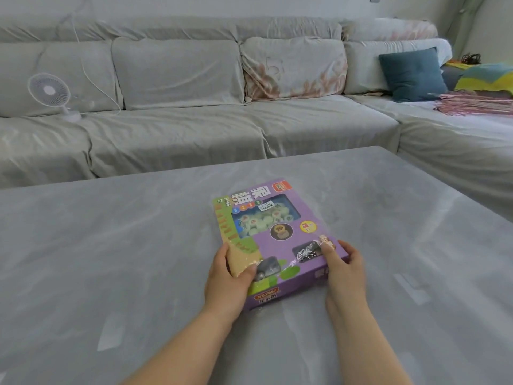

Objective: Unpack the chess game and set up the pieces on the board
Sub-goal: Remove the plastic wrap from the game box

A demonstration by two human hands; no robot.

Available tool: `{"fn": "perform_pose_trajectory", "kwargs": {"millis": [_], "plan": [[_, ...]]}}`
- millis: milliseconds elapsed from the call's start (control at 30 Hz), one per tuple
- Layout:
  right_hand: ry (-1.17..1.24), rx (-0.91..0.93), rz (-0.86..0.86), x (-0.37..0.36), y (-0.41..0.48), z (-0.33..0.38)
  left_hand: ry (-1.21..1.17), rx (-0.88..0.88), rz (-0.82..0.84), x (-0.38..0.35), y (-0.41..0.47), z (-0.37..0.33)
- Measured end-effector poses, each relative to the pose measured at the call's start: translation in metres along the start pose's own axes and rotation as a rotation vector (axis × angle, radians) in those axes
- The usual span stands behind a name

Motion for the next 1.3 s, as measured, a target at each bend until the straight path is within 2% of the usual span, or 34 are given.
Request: {"fn": "perform_pose_trajectory", "kwargs": {"millis": [67, 133, 333, 500, 733, 900, 967, 1167, 1233, 1300], "plan": [[0.187, -0.08, -0.029, -0.007, -0.004, -0.006, -0.13, 0.028, 0.005, 0.001, -0.005, -0.004], [0.259, -0.121, -0.02, -0.012, -0.009, -0.012, -0.198, 0.05, -0.013, 0.004, -0.006, -0.007], [0.167, -0.126, 0.098, 0.0, -0.014, -0.014, -0.421, 0.255, -0.068, 0.019, 0.01, -0.003], [0.167, -0.123, 0.243, 0.02, -0.013, -0.005, -0.564, 0.356, -0.155, 0.049, 0.044, 0.0], [0.179, -0.122, 0.283, 0.043, -0.002, -0.005, -0.514, 0.235, -0.284, 0.09, 0.08, -0.008], [0.2, -0.053, 0.196, 0.066, 0.011, 0.003, -0.665, 0.149, -0.532, 0.128, 0.091, -0.014], [0.248, -0.01, 0.152, 0.079, 0.017, 0.01, -0.708, 0.087, -0.581, 0.131, 0.093, -0.014], [0.391, 0.085, -0.023, 0.109, 0.021, 0.026, -0.708, 0.093, -0.496, 0.099, 0.099, -0.009], [0.412, 0.118, -0.088, 0.117, 0.026, 0.028, -0.732, 0.13, -0.405, 0.08, 0.101, -0.008], [0.435, 0.126, -0.082, 0.114, 0.023, 0.033, -0.751, 0.141, -0.264, 0.055, 0.104, -0.015]]}}
Point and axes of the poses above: each hand's wrist, its own y-axis towards the middle knuckle, its own x-axis out of the back of the hand, z = x × y, the point moved 3 cm from there along y, towards the middle knuckle, and after that the axes turned 4 degrees about -x, right-handed, at the moved point
